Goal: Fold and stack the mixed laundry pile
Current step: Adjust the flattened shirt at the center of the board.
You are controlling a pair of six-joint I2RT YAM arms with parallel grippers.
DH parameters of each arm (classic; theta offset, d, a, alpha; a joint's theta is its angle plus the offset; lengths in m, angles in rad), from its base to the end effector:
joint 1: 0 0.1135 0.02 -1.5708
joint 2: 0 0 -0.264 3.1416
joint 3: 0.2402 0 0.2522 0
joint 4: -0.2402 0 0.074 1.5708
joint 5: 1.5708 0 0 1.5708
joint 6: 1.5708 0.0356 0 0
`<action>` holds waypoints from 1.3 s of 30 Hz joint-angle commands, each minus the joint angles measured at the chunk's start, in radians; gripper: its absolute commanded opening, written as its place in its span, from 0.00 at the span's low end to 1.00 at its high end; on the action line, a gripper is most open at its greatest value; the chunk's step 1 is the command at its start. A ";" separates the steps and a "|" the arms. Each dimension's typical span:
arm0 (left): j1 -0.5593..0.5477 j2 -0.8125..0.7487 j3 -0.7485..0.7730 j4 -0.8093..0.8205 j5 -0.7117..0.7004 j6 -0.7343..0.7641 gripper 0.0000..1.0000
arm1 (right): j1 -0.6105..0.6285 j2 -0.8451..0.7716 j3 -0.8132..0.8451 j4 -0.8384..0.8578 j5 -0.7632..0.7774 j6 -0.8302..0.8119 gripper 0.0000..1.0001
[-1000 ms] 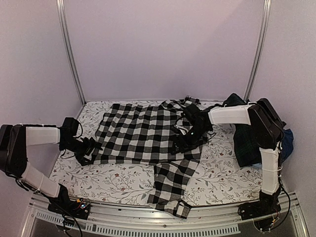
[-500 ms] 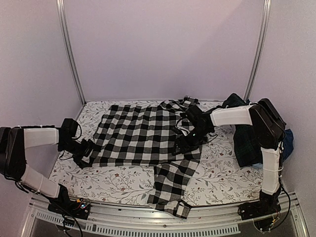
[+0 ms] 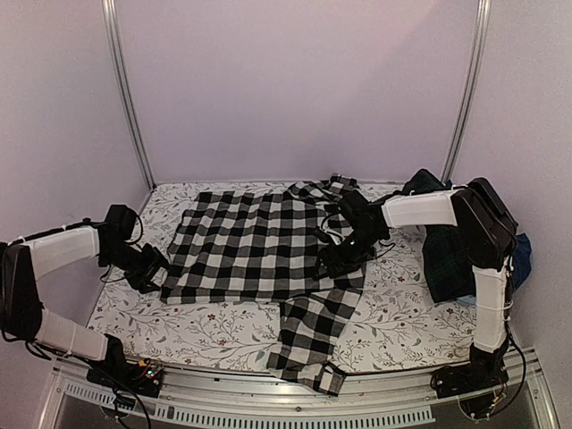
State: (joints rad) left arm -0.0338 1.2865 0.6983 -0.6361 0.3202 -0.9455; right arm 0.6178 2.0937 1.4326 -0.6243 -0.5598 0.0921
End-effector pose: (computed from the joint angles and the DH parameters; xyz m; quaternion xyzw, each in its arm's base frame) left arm 0.2191 -0.0186 0.1795 -0.4034 0.8852 -0.2186 0.0763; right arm 0.3244 0.2537 0.1392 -0.2851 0.9084 0.3039 0.0331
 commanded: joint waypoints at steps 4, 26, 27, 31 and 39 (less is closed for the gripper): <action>-0.005 0.087 -0.061 -0.050 0.015 -0.004 0.52 | -0.026 0.056 -0.032 -0.113 0.103 0.019 0.74; -0.240 0.287 0.572 -0.219 -0.202 0.249 0.00 | -0.098 0.069 -0.050 -0.098 0.077 0.048 0.72; -0.237 0.281 0.545 -0.233 -0.195 0.233 0.00 | -0.098 0.070 -0.049 -0.099 0.077 0.045 0.72; -0.212 0.199 0.359 -0.290 -0.173 0.110 0.00 | -0.098 0.061 -0.056 -0.103 0.077 0.039 0.72; -0.166 -0.113 0.111 -0.282 -0.162 -0.010 0.60 | -0.097 -0.090 -0.062 -0.148 0.047 0.032 0.74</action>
State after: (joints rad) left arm -0.2348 1.3121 0.8295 -0.9287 0.1627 -0.8932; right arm 0.5354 2.0731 1.4090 -0.6636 -0.5865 0.1181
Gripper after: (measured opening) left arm 0.453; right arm 0.728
